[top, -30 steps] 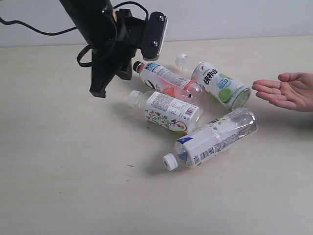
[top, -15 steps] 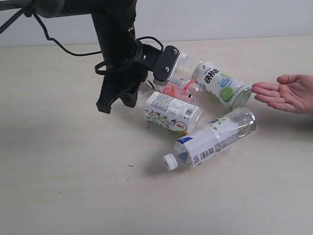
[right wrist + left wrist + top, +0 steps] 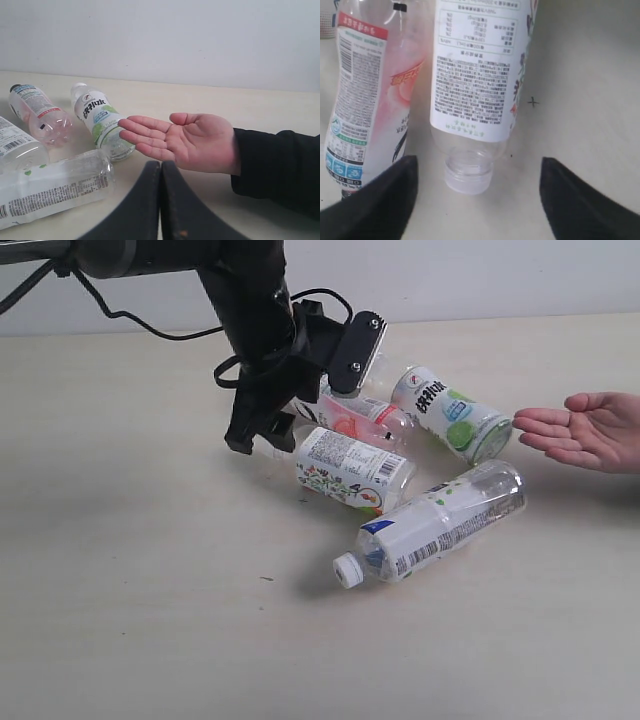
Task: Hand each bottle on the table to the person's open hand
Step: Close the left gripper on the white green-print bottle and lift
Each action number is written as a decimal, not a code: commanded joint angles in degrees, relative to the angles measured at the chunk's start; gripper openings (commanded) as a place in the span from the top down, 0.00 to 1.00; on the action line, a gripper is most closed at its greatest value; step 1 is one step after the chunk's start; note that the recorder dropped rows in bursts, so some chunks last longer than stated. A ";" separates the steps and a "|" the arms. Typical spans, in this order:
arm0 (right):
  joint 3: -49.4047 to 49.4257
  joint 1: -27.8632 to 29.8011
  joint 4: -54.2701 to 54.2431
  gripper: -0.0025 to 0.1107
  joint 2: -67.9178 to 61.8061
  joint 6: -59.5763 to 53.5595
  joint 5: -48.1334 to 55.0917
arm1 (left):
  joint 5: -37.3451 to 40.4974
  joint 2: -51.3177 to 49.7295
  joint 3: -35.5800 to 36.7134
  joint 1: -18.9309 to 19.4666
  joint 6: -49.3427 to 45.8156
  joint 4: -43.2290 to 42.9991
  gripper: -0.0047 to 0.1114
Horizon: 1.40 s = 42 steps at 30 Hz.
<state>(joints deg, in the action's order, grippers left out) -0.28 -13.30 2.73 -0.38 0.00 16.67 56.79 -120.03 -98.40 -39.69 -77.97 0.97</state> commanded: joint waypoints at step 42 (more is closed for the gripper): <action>0.28 -0.23 0.12 0.98 0.38 0.00 -0.39 | -7.26 -9.47 -0.25 -0.39 -1.49 7.72 0.24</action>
<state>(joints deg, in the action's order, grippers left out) -0.28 -13.30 2.73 -0.38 0.00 16.67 49.36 -129.48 -98.40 -39.69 -79.21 7.76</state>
